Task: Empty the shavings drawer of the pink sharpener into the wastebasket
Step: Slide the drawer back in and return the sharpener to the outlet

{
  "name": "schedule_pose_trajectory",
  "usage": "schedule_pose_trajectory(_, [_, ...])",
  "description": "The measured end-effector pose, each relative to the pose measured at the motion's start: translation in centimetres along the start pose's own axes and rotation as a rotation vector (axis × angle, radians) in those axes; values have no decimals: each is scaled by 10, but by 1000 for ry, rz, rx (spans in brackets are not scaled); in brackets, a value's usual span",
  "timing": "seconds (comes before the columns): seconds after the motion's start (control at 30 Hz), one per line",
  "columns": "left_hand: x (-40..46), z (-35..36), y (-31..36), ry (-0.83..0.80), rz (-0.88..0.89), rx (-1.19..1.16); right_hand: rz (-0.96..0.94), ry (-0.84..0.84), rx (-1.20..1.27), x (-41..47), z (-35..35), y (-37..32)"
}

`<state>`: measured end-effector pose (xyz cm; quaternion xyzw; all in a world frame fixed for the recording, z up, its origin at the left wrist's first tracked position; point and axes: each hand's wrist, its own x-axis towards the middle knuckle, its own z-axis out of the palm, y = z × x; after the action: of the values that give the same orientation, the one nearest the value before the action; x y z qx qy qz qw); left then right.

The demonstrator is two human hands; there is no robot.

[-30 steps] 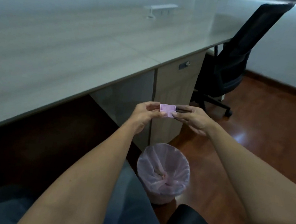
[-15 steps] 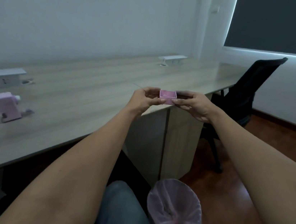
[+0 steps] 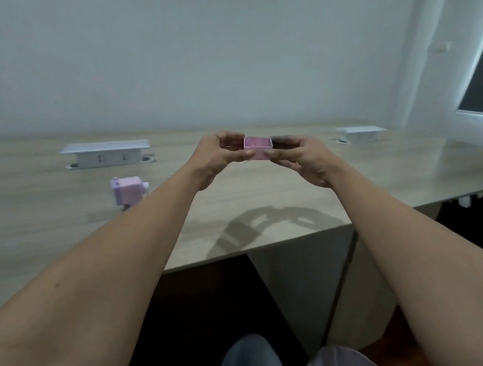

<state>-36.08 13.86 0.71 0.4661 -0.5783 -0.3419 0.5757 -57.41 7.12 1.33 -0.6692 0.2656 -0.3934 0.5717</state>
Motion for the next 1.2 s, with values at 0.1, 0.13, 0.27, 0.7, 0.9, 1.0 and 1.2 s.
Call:
schedule_pose_trajectory(0.1, [-5, -49, 6, 63, -8, 58, -5, -80, -4, 34, 40, -4])
schedule_pose_trajectory(0.13, [-8, -65, 7, 78, -12, 75, -6, -104, -6, 42, 55, -5])
schedule_pose_trajectory(0.27, [-22, -127, 15, 138, -31, 165, -20, -196, 16, 76, 117, -6])
schedule_pose_trajectory(0.7, [-63, -258, -18, 300, -127, 197, 32, -376, -28, 143, 238, 36])
schedule_pose_trajectory(0.9, [-89, -286, -36, 406, -143, 176, 38, -343, -166, 149, 242, 77])
schedule_pose_trajectory(1.0, [-106, -296, -48, 456, -184, 158, 67, -353, -197, 144, 241, 92])
schedule_pose_trajectory(1.2, [-130, -301, -80, 470, -308, 157, 56, -350, -219, 137, 241, 100])
